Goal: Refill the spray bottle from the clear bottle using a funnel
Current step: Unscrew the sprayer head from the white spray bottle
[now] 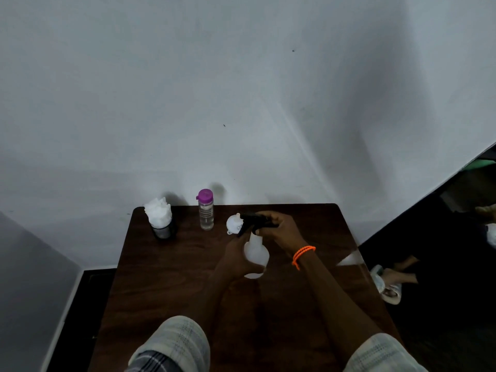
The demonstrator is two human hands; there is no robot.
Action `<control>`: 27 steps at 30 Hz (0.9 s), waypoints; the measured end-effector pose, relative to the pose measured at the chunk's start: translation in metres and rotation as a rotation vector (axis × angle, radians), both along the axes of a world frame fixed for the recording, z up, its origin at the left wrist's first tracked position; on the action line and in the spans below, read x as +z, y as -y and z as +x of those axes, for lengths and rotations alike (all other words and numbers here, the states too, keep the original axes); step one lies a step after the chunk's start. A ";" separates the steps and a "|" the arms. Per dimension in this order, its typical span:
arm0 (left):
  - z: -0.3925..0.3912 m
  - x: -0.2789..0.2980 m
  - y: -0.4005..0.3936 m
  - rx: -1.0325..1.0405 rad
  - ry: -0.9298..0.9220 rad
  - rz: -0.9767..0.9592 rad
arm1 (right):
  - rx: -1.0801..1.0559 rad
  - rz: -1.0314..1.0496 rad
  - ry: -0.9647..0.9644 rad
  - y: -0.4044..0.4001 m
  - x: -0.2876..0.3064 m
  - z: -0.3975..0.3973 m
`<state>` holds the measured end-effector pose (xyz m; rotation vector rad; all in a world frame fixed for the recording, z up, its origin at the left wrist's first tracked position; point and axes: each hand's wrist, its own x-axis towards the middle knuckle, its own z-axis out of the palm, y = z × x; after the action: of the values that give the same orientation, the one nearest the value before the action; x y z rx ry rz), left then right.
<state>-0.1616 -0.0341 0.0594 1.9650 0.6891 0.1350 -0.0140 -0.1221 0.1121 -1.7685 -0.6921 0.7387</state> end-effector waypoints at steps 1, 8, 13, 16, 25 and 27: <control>0.001 0.000 -0.001 -0.002 0.002 -0.001 | 0.007 0.004 0.003 0.000 0.001 0.000; 0.002 0.000 -0.004 -0.002 -0.010 0.022 | -0.008 -0.093 0.112 -0.004 -0.004 -0.002; 0.002 0.000 -0.005 -0.005 -0.015 0.051 | 0.028 -0.050 -0.002 -0.003 -0.001 0.000; 0.001 -0.001 -0.006 -0.007 -0.037 0.044 | 0.055 -0.050 0.020 -0.006 0.000 -0.003; 0.000 -0.002 -0.007 -0.022 -0.039 0.037 | 0.016 0.051 0.009 -0.009 0.017 0.000; -0.002 -0.003 -0.007 -0.008 -0.037 0.047 | 0.035 0.077 -0.014 -0.011 0.025 0.002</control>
<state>-0.1632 -0.0270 0.0568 2.0189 0.7079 0.1114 -0.0116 -0.1108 0.1376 -1.6835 -0.7343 0.7375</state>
